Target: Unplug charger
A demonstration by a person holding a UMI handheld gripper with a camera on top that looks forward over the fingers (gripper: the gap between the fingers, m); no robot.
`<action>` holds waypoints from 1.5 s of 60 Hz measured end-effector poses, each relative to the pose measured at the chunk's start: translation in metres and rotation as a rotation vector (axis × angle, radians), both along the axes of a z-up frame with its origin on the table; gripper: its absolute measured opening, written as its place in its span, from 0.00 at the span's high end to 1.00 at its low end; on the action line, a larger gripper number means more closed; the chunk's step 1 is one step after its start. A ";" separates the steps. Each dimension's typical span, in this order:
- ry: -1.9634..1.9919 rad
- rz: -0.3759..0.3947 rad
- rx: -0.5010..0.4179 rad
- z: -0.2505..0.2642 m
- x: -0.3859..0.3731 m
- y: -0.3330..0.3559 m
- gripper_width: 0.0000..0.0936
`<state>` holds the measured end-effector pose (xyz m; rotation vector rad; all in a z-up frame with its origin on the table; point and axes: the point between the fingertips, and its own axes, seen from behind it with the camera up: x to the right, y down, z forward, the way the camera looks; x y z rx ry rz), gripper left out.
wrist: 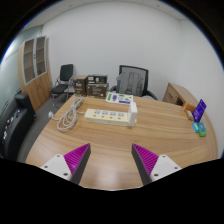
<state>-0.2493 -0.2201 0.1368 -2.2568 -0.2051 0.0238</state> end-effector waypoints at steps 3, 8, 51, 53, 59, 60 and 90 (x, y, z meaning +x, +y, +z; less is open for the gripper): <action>0.005 -0.030 0.014 -0.012 0.017 0.026 0.08; 0.007 -0.072 0.058 -0.026 0.042 0.075 0.08; 0.027 -0.093 0.174 -0.072 0.064 0.255 0.85; 0.023 -0.088 0.164 -0.070 0.064 0.256 0.85; 0.020 -0.055 0.311 -0.009 0.061 0.264 0.86; -0.006 -0.038 0.368 0.013 0.061 0.266 0.86; 0.301 -0.201 0.256 0.003 0.162 0.270 0.85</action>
